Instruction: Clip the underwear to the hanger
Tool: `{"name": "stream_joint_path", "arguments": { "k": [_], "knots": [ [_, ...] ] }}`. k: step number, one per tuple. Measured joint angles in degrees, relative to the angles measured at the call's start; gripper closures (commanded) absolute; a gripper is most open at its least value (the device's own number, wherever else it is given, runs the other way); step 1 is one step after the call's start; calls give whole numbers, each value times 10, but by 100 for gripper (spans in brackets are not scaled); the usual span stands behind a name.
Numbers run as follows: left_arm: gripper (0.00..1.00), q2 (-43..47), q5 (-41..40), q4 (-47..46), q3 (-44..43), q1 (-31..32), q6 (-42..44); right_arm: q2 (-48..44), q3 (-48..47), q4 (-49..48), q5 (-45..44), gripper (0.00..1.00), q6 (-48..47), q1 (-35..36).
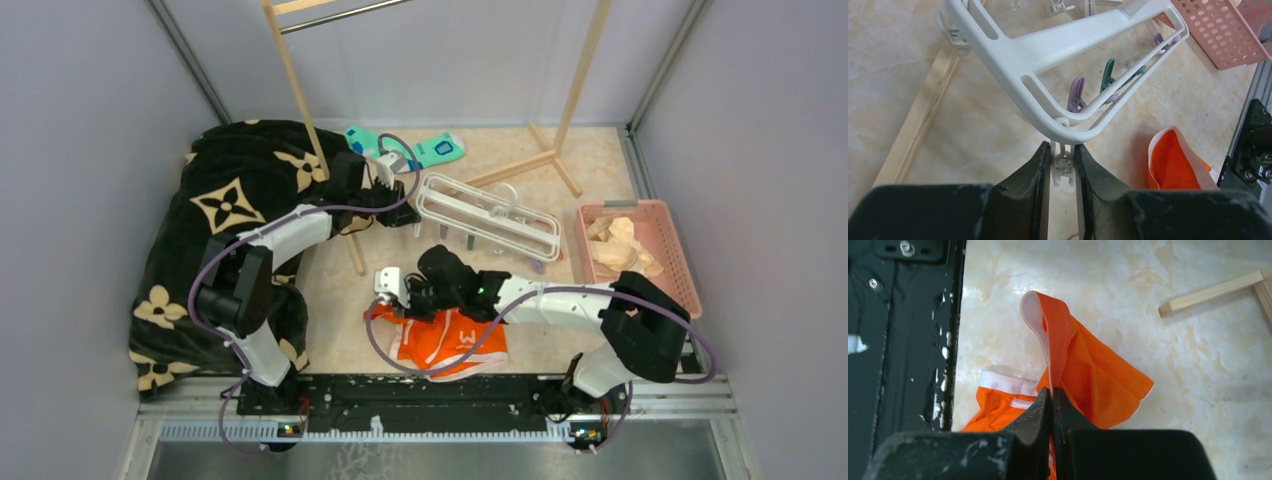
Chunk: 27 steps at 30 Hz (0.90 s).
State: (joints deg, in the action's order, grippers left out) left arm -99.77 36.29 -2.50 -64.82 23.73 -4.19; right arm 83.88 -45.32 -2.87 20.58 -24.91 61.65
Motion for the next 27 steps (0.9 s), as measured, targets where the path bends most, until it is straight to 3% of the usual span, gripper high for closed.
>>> {"name": "stream_joint_path", "arguments": {
  "k": [5,12,21,27],
  "knots": [
    [100,0,14,-2,1,0,-1,-1,-21,26,26,100,82,-36],
    [100,17,60,-51,36,0,-18,-11,49,-13,102,100,183,-108],
    [100,54,120,-224,162,0,-96,-11,63,-76,172,100,250,-162],
    [100,71,125,-258,191,0,-94,-11,68,-69,159,100,269,-180]
  ]
}}
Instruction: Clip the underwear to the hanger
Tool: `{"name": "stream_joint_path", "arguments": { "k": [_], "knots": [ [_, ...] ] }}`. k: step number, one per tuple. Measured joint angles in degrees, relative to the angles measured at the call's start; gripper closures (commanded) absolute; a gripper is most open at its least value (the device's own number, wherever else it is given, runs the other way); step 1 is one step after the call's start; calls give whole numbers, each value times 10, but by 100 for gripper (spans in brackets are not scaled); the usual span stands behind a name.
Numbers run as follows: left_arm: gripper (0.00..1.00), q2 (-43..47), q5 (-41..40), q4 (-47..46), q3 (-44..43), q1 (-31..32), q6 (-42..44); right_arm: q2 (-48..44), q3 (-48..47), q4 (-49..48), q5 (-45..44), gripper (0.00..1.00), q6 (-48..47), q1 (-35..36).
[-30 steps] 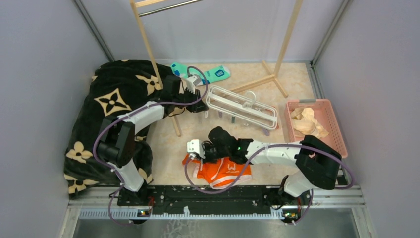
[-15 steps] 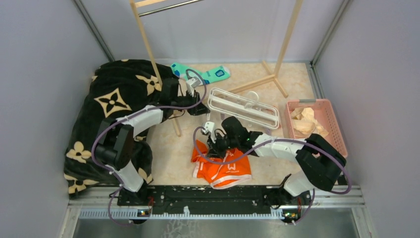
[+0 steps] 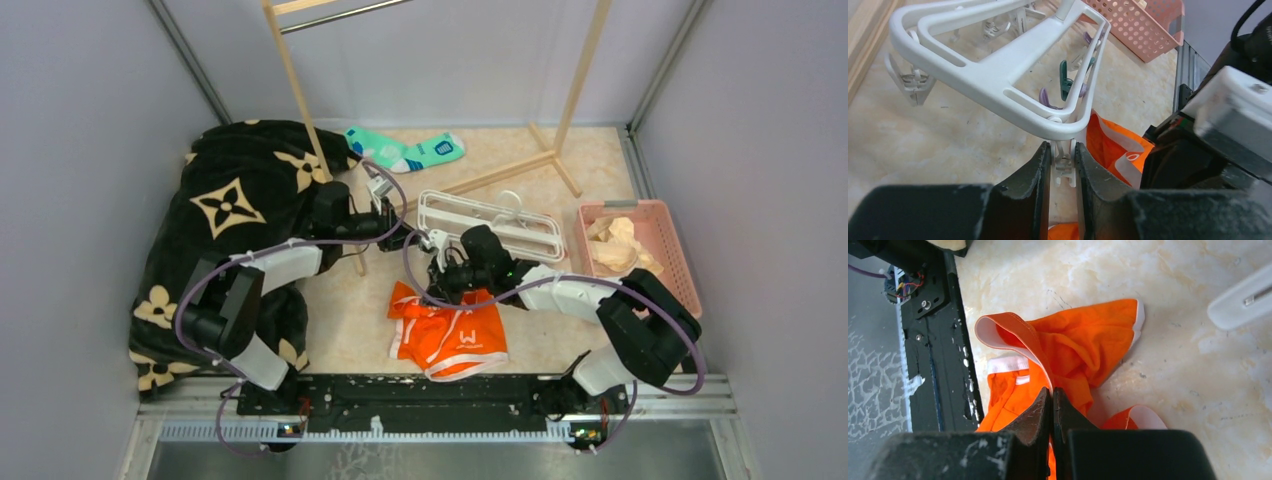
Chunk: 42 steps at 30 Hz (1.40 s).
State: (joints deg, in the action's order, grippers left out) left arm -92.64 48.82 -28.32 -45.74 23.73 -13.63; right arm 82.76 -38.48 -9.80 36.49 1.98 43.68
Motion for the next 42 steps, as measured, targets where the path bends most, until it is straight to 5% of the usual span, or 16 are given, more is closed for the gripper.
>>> {"name": "stream_joint_path", "arguments": {
  "k": [27,35,42],
  "knots": [
    [100,94,11,-98,119,0,14,-8,-18,110,-88,100,91,-18],
    [100,113,2,-94,130,0,14,-34,6,66,-70,79,-4,54],
    [100,118,-7,-90,131,0,14,-60,100,-7,-145,58,-87,138]
  ]
}}
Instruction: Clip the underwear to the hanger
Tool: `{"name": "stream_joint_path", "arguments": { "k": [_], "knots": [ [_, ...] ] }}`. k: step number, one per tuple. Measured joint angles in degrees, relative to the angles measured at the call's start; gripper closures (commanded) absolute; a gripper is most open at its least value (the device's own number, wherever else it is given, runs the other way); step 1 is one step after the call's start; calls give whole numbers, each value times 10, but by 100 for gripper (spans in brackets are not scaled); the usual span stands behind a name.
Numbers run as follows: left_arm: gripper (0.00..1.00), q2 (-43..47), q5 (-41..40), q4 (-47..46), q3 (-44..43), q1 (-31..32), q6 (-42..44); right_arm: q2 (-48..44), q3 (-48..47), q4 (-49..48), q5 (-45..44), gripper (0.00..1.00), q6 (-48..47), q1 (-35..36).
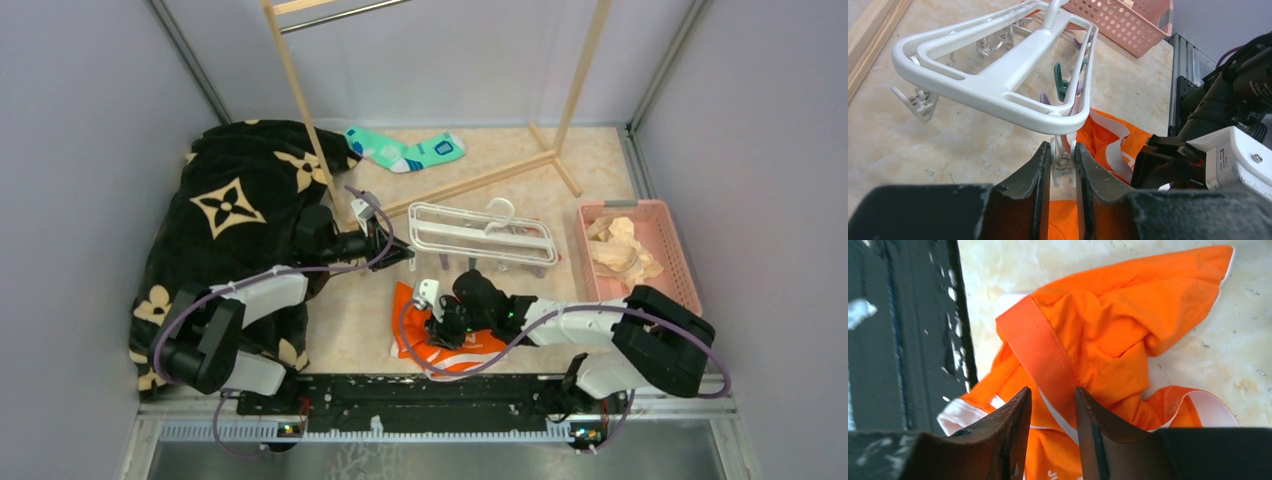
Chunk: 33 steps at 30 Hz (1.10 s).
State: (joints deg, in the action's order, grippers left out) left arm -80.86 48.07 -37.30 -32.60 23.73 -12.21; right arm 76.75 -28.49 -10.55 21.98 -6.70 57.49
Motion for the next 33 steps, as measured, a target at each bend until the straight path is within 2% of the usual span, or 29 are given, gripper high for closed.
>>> {"name": "stream_joint_path", "arguments": {
  "k": [5,7,8,13,20,24,29,33],
  "knots": [
    [100,6,-5,2,2,0,1,-18,39,-42,-45,45,-44,21],
    [100,7,-7,3,2,0,1,-36,48,-60,-62,34,-61,21],
    [100,7,-8,4,2,0,2,-45,53,-73,-69,32,-68,21],
    [100,12,-12,11,2,0,3,-85,79,-146,-81,32,-118,24],
    [100,13,-14,16,2,0,3,-82,83,-174,-76,48,-253,65],
    [100,13,-14,19,2,0,4,-61,83,-169,-64,48,-311,70],
    [100,14,-14,23,2,-1,5,-49,84,-156,-59,43,-359,80],
    [100,15,-14,27,2,-1,5,-32,91,-171,-68,44,-390,98]
  ]
}}
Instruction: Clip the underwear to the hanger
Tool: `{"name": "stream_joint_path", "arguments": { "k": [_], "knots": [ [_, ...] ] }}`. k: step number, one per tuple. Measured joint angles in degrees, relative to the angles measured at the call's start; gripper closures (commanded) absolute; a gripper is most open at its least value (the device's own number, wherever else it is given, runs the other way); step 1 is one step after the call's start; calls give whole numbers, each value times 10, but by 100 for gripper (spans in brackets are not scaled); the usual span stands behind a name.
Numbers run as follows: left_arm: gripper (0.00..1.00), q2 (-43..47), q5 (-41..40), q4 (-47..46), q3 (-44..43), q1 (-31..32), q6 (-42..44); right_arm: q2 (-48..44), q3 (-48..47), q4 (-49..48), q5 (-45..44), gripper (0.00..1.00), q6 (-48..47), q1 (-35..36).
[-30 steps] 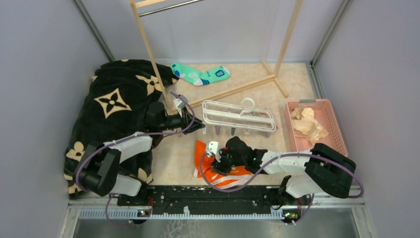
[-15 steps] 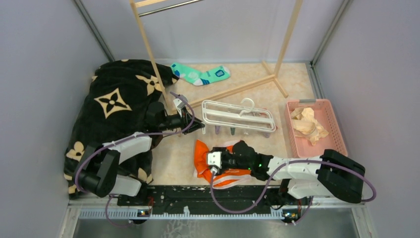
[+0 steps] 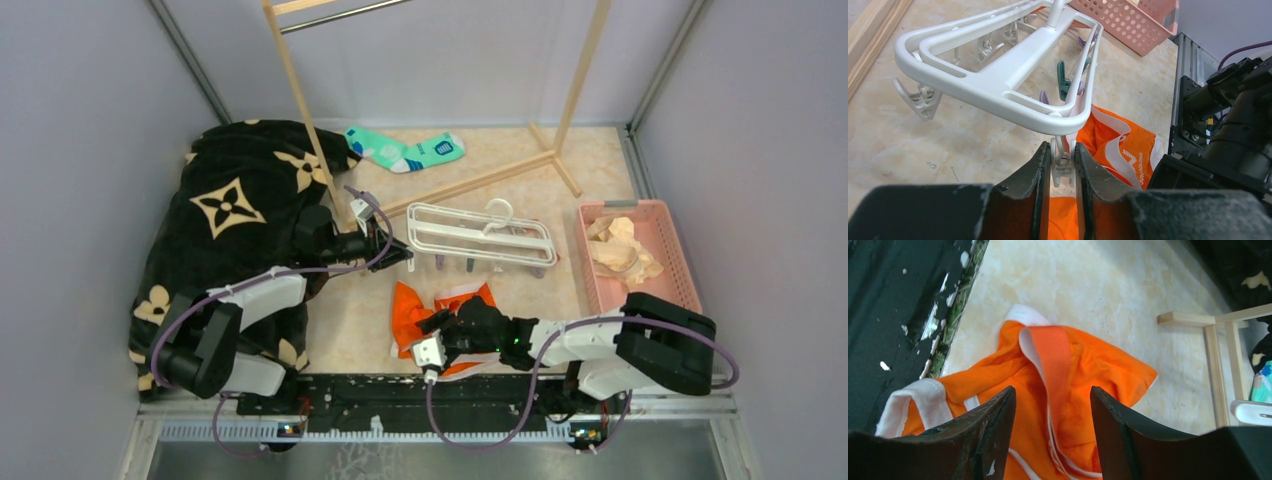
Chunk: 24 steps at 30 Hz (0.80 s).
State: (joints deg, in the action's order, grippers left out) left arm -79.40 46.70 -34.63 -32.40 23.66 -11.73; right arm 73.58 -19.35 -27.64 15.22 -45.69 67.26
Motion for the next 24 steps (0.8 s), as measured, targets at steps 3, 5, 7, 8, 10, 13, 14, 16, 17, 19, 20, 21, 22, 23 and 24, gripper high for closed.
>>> {"name": "stream_joint_path", "arguments": {
  "k": [3,5,7,8,10,13,14,16,17,19,20,21,22,23,24],
  "knots": [
    [100,0,0,1,0,0,0,31,2,-10,-14,48,-23,8],
    [100,0,0,2,0,0,0,55,2,-21,-28,52,-37,9],
    [100,0,0,3,0,0,0,73,2,-32,-37,54,-46,9],
    [100,0,0,3,0,0,0,79,2,-37,-39,55,-49,9],
    [100,0,0,5,0,0,0,87,2,-48,-43,55,-53,9],
    [100,0,0,7,0,0,0,90,2,-63,-47,55,-56,9],
    [100,0,1,8,0,0,0,90,2,-67,-48,54,-56,9],
    [100,0,1,9,0,0,0,88,2,-69,-48,54,-56,9],
    [100,0,1,9,0,0,0,85,2,-67,-48,53,-56,9],
    [100,0,1,10,0,0,0,73,2,-61,-46,53,-56,9],
    [100,0,1,11,0,0,0,64,1,-56,-46,53,-56,9],
    [100,0,1,13,0,0,0,54,1,-52,-46,53,-56,9],
    [100,0,1,13,0,0,0,47,0,-50,-46,53,-56,9],
    [100,0,1,13,0,0,0,41,-2,-46,-45,53,-56,10],
    [100,0,1,13,0,0,0,38,-5,-45,-45,53,-56,10]
  ]
}}
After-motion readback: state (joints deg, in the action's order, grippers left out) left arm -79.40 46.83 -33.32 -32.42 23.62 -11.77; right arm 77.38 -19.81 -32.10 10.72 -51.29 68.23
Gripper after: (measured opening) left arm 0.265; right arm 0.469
